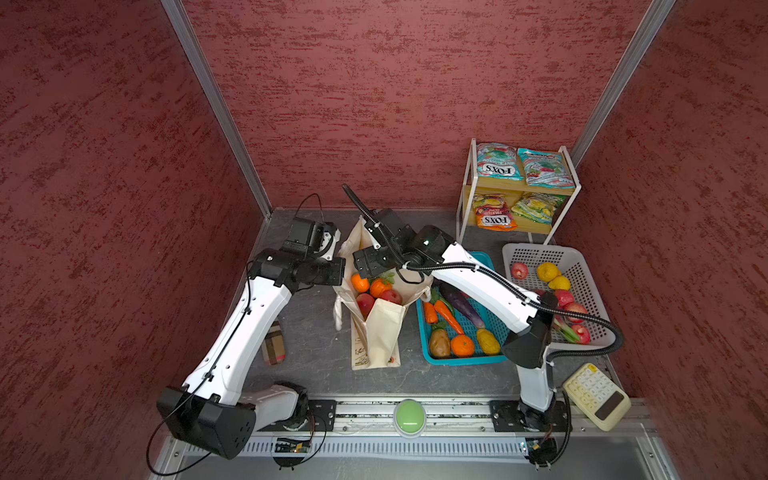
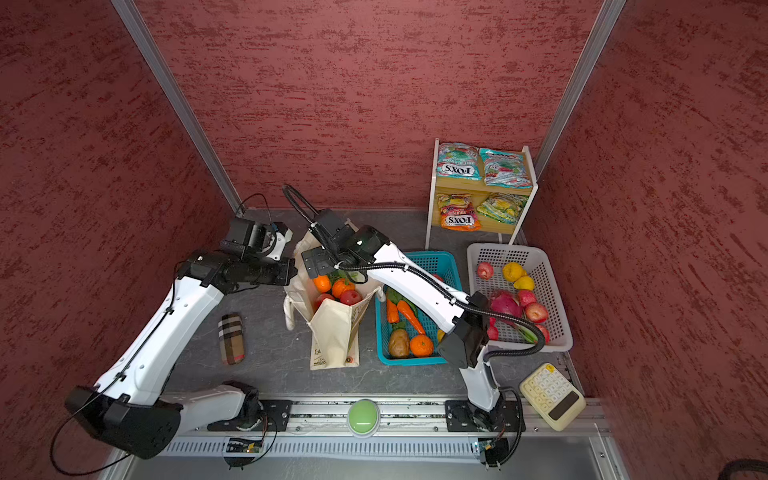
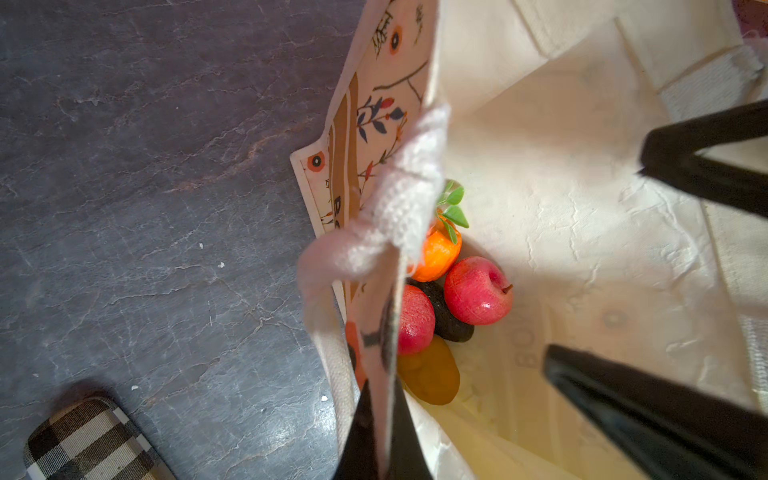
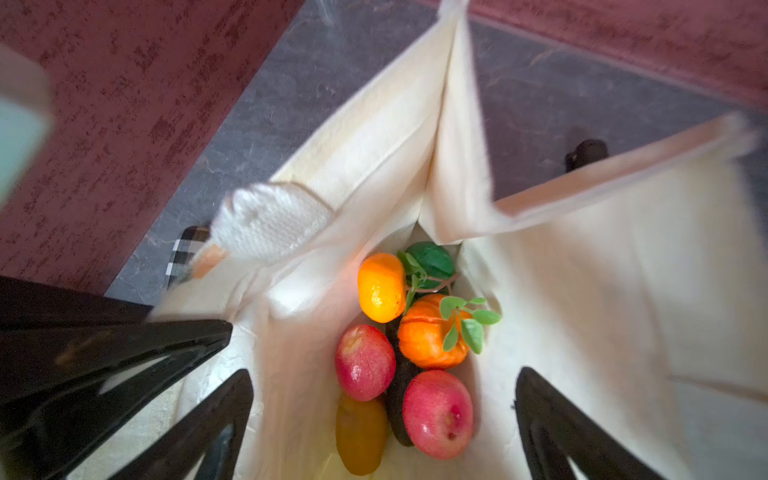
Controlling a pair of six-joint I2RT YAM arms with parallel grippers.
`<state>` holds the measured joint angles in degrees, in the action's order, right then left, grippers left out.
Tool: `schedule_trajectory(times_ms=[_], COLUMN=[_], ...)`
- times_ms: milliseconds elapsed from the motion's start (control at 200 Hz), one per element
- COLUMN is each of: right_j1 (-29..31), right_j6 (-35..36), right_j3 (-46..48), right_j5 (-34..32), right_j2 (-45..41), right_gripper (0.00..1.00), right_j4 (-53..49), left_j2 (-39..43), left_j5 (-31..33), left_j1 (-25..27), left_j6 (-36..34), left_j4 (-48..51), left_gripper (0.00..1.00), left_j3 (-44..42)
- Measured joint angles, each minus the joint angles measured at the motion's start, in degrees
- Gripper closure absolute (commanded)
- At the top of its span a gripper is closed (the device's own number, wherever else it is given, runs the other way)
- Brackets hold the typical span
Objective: Place the food into the grocery bag and tie it
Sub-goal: 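Withdraw the right gripper from the bag back to the white basket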
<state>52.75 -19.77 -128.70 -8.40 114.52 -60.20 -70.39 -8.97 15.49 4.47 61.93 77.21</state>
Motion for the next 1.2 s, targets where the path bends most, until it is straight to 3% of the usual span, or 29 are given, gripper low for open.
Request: schedule_trajectory(times_ms=[261, 526, 807, 1202], right_j1=[-2.8, -19.4, -38.8, -56.8], right_j6=[2.8, -2.4, -12.7, -26.8], right_j3=[-0.2, 24.5, 45.8, 61.0], right_j5=[-11.7, -19.6, -17.8, -14.3], right_j2=[-8.5, -31.7, -44.6, -47.0], right_gripper=[0.01, 0.01, 0.01, 0.01], right_j4=[-2.3, 3.9, 7.0, 7.7], left_j2=[0.0, 0.0, 0.0, 0.0], left_j5=[0.0, -0.1, -0.1, -0.2], left_j1=[-0.1, -0.1, -0.1, 0.0], left_j6=[0.0, 0.0, 0.0, 0.0], left_j4=[0.0, 0.0, 0.0, 0.0], left_gripper=[1.00, 1.00, 1.00, 1.00], left_j3=[0.0, 0.0, 0.0, 0.0])
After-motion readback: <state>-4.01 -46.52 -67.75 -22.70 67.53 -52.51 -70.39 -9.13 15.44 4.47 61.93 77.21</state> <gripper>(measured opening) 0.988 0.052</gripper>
